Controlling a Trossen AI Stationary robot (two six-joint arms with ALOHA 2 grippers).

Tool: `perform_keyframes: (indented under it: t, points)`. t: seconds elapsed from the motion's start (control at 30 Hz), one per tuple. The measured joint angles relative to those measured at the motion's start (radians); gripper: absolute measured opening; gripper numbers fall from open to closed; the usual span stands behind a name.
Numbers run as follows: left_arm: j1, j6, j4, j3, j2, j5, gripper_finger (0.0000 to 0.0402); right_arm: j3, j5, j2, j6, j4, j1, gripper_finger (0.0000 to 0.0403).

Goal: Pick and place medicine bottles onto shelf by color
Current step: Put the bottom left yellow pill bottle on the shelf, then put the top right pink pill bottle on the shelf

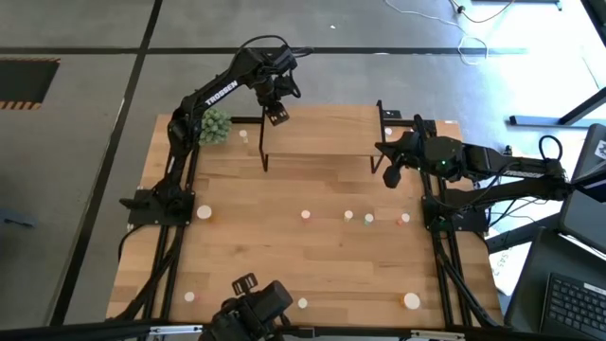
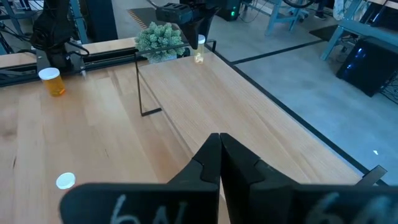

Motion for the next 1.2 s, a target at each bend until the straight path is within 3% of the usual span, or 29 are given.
perform_keyframes:
  t: [0.67,1.2]
  points:
    - [0.000,0.002,0.010,0.002,-0.011,-0.036,0.0167,0.000,0.000,0.000,0.000,0.000,0.000,0.0006]
    - [-0.020,0.000,-0.001,0.083,-0.029,-0.073,0.0167,0.000,0.000,0.000,0.000,0.000,0.000,0.0006]
